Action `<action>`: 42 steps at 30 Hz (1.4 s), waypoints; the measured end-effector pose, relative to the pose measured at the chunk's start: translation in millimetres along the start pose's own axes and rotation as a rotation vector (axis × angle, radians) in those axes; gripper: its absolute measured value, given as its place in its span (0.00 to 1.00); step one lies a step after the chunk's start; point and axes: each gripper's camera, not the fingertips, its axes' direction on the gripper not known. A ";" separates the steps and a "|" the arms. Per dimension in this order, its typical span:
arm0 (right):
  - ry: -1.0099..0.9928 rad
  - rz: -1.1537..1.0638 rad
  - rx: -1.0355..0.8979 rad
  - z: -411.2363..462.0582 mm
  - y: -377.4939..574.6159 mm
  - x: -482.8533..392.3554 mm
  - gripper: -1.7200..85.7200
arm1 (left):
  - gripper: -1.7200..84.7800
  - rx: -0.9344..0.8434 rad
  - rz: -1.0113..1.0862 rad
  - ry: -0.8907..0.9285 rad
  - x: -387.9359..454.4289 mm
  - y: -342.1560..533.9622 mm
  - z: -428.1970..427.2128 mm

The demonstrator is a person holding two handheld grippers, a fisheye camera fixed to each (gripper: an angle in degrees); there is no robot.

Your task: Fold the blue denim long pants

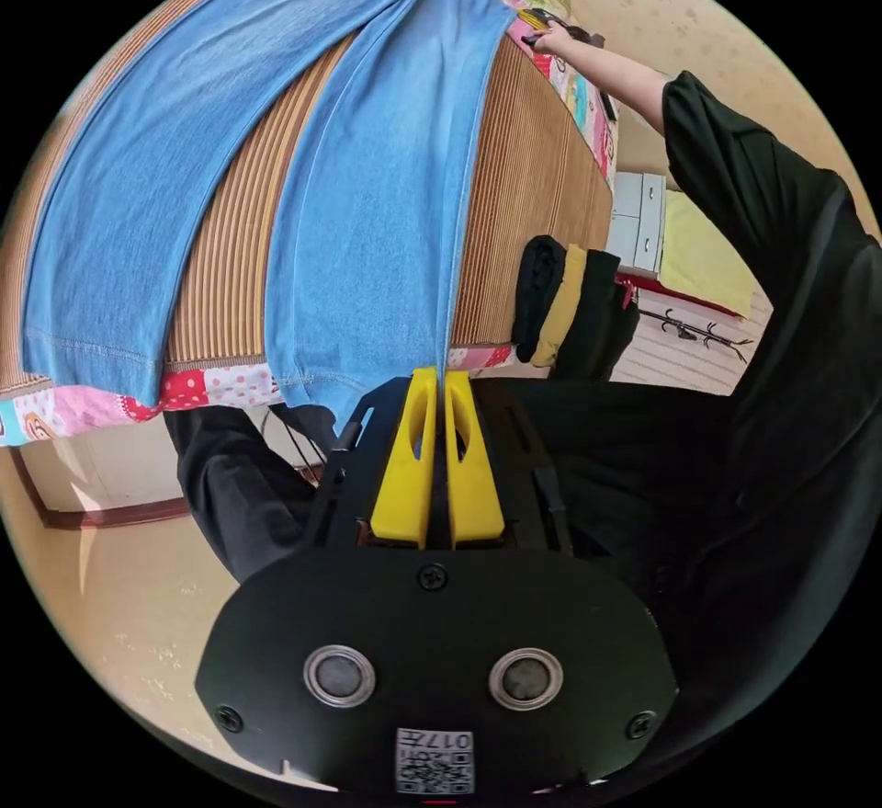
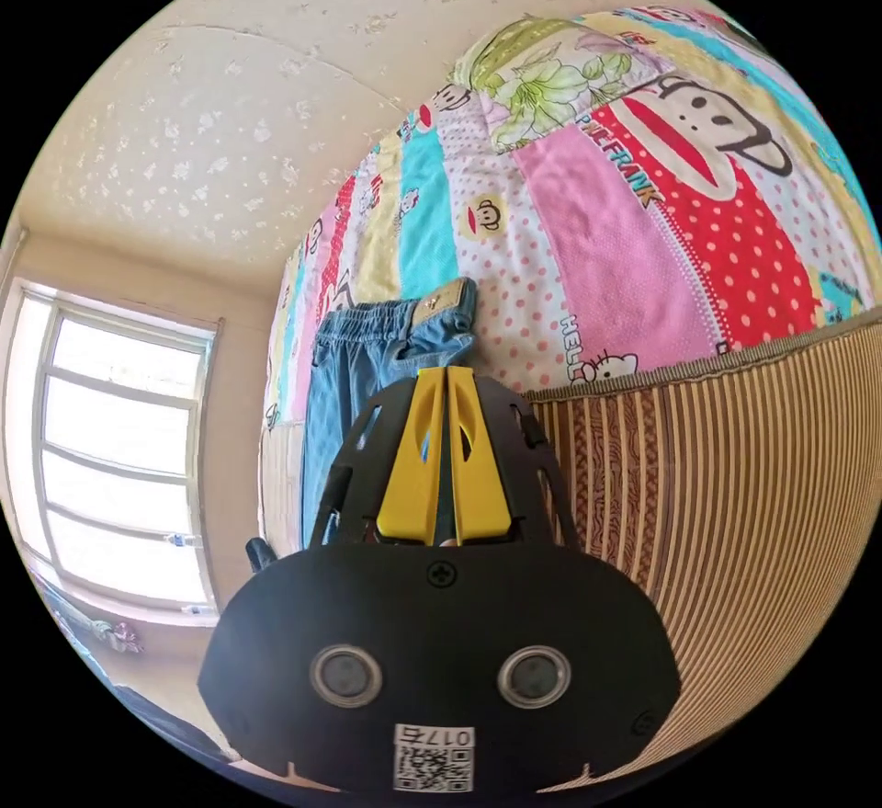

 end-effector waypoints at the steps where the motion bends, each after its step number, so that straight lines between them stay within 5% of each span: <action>1: 0.033 0.031 0.013 -0.8 -1.0 -12.1 0.02 | 0.01 0.011 0.005 0.001 -0.7 3.2 -7.3; 16: -0.027 0.054 0.164 23.7 18.0 -173.4 0.02 | 0.01 0.135 0.077 0.190 -79.5 71.4 -139.3; 27: 0.125 -0.069 0.149 116.3 29.1 -308.8 0.02 | 0.01 0.276 -0.120 0.555 -217.6 99.3 -248.1; 42: 0.476 -0.311 -0.040 316.6 36.6 -436.9 0.02 | 0.01 0.440 -0.281 0.493 -348.5 101.7 -329.6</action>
